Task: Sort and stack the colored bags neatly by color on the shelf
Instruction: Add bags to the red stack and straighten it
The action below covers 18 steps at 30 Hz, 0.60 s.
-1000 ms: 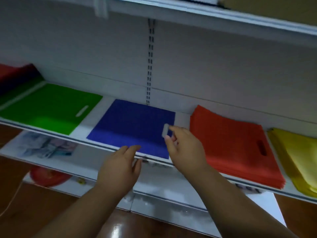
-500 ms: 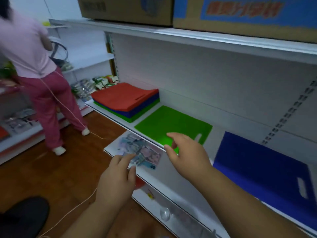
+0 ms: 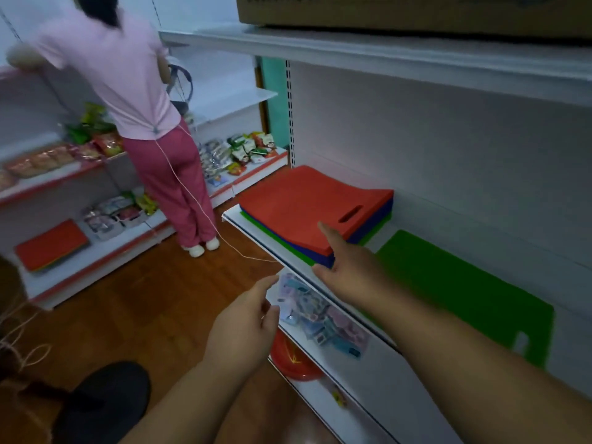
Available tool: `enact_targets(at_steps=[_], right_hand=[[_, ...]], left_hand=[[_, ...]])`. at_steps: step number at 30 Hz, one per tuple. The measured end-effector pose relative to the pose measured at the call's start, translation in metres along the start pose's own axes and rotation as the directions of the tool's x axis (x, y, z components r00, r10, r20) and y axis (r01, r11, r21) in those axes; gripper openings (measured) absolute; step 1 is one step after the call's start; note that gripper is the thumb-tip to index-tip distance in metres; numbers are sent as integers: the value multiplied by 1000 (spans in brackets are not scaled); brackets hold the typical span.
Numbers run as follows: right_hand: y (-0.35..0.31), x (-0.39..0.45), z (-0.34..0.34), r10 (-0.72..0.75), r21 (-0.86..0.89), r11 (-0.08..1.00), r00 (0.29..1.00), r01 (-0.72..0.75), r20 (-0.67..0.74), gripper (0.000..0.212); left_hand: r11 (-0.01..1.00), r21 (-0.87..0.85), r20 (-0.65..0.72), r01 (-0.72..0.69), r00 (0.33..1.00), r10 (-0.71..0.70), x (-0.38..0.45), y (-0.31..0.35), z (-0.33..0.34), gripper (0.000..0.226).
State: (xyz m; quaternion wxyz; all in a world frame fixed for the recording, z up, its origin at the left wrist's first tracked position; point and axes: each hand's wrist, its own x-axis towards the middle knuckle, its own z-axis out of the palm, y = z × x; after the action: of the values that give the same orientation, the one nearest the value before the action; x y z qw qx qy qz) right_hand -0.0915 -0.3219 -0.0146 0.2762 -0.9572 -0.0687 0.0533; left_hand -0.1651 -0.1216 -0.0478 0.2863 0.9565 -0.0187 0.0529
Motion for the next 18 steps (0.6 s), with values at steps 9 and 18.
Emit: enact_targets(at_steps=[9,18], right_hand=[[-13,25,29,344,-34,935,928,-352,-144,41],[-43,-27,54,437,156,884,662,-440,-610,28]], left_hand=[[952,-305,332,-10,936,116,112,-64,1,48],[657,-712,274,250,959,-68,159,-91,3,23]])
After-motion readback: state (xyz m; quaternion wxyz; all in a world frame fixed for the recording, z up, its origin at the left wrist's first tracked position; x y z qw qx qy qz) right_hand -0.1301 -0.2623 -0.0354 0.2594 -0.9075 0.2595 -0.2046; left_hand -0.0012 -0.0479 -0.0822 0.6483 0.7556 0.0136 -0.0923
